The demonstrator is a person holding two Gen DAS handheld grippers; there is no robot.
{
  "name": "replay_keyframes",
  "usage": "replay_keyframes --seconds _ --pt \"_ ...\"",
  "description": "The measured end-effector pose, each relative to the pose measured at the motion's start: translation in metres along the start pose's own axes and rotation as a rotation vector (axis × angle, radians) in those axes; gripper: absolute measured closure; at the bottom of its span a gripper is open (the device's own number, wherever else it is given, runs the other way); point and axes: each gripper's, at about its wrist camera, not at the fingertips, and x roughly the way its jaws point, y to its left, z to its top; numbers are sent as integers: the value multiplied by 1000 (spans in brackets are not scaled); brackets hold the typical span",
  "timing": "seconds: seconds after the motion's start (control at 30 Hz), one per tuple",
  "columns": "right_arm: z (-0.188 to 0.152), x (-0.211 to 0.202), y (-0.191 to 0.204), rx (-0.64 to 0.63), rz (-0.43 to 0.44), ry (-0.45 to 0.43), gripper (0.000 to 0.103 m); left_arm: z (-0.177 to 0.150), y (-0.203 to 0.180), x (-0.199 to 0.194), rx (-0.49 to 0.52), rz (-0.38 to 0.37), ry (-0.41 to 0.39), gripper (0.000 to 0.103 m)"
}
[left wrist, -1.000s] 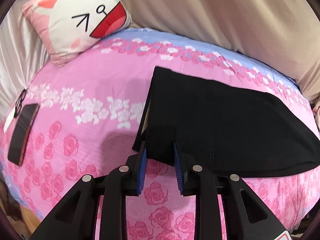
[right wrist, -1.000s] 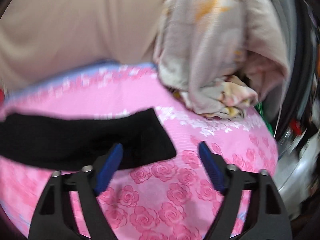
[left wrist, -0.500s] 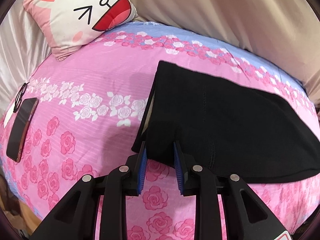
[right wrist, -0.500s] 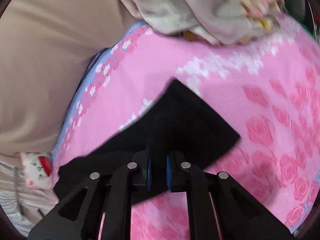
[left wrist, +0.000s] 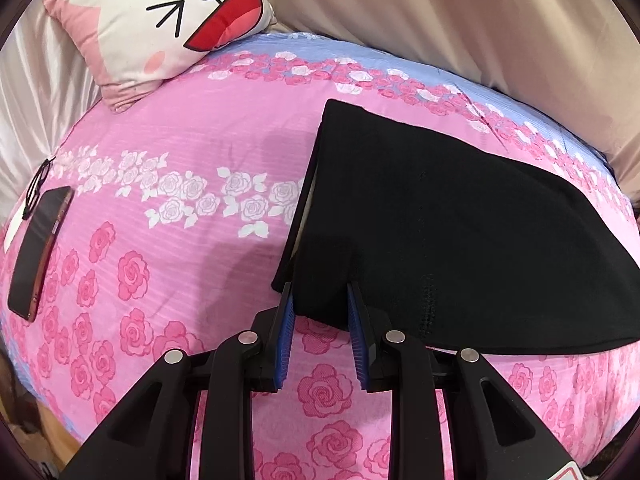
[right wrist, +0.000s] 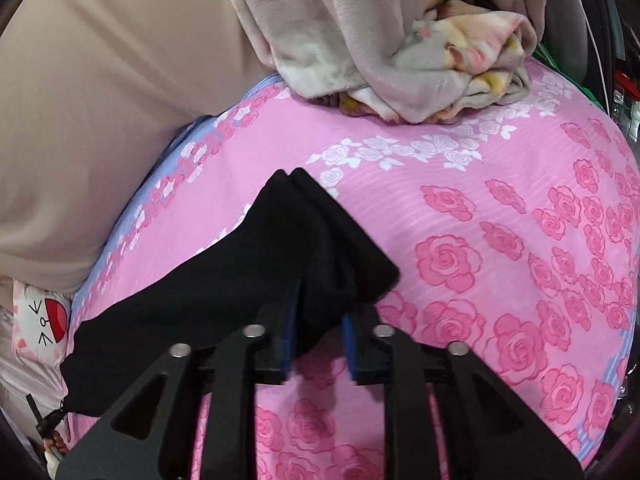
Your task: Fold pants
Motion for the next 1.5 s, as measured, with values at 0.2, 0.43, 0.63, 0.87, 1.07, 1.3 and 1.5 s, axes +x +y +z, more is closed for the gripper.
replay_keyframes --seconds 0.2,0.43,0.63,0.87,1.07,1.3,1.5 --pt "28 -24 23 -58 -16 -135 90 5 3 -7 -2 -9 -18 79" --pt "9 -33 18 -18 -266 -196 72 -3 17 7 -23 -13 10 77" --pt "-17 -83 94 -182 -372 -430 40 -8 19 -3 -49 -43 -25 72" --pt "-56 -67 218 -380 -126 -406 24 -8 23 -6 -116 -105 -85 29" --pt "-111 -17 324 -533 80 -239 24 10 30 7 -89 -112 -47 103" --pt "-147 26 422 -764 136 -116 24 -7 60 -4 -70 18 -47 103" --pt "-138 96 520 -868 295 72 25 9 10 -31 -19 -224 -90 76"
